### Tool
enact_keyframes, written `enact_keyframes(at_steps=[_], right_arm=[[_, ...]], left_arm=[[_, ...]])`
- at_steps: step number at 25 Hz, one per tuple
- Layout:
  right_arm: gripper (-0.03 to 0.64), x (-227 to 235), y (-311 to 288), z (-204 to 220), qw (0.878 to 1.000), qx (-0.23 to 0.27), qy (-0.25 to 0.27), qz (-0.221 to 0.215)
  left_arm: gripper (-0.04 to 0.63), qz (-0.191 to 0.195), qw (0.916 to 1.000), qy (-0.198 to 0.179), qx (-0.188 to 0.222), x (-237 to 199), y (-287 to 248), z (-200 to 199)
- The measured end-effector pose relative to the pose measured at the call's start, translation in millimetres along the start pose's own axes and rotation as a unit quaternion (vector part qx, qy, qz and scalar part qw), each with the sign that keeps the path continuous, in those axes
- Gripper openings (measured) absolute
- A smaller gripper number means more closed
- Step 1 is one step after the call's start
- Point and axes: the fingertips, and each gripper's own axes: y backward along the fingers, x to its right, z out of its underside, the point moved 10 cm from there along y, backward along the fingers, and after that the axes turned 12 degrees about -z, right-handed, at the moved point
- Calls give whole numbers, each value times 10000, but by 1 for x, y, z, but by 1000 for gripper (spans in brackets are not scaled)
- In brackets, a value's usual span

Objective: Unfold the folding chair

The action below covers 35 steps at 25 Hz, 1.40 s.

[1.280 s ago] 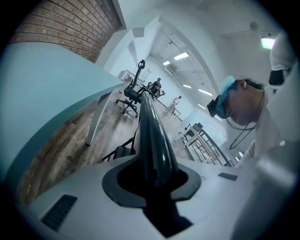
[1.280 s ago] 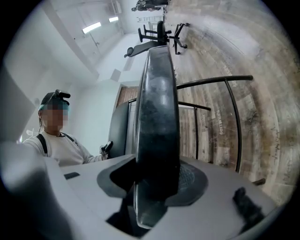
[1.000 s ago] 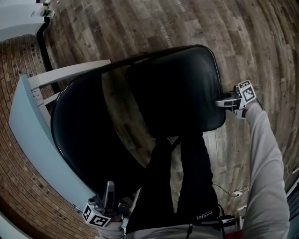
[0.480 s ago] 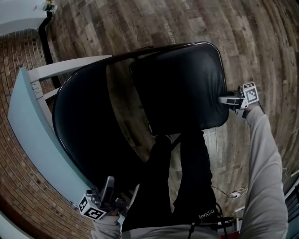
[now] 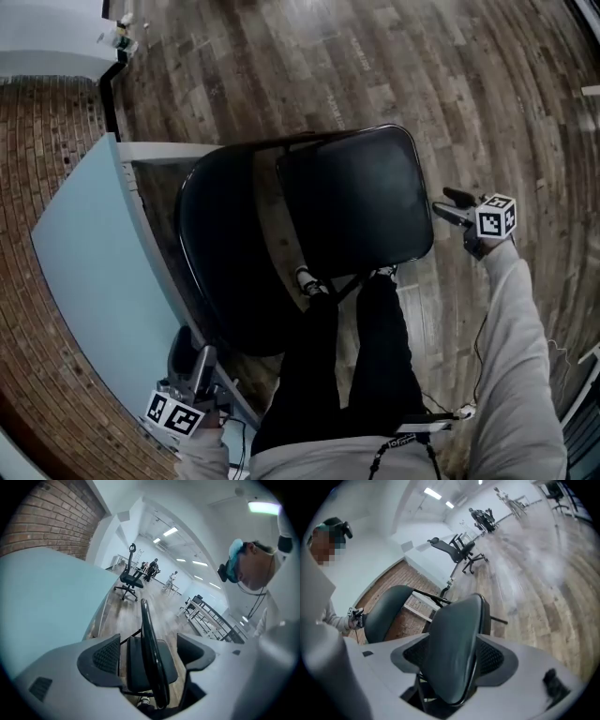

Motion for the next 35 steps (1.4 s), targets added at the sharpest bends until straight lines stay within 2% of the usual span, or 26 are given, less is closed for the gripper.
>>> enact_keyframes(at_steps=[2,4,8,11,14,18,20,22,25,27,29,35], right_arm=[[290,-64,16,-20,9985,187,491,136],[290,-138,37,-47,9934,590,967,178],[290,-287,74,-105,9716,1402,1878,336],[290,-391,90,-129,9568,1561,2401,507],[288,-478,99,-145,9458,1596,2763,607],[288,-574,104,-146,9391,1606,3003,457],[285,-621,101,-152,9297,1627,3274,451],[228,-671,92,-165,9169,1668,3596,457],[19,-735,85,-172,9066,1877,3762,360],[9,-767,82,-174,9039,1953,3789,352],[8,-793,75,-176,9031,1971,3803,317],[8,-847,29,-171,8989,2041,3868,261]], left_arm=[[362,79,9999,-44,89,11,25,-17],[362,227,9994,-103,232,25,46,-33],[362,671,9951,-215,688,53,81,-72],[362,908,9890,-692,938,79,112,-102],[362,1147,9767,-1255,1313,107,150,-136],[360,1546,9602,-1513,1765,130,203,-170],[354,1713,9504,-1578,2063,132,220,-189],[281,1768,9416,-1661,2336,131,238,-208],[8,1893,9258,-2241,2382,139,264,-218],[6,2081,9090,-2722,2373,154,279,-219],[6,2231,8956,-2942,2480,164,294,-223],[6,2386,8802,-2916,2887,145,328,-242]])
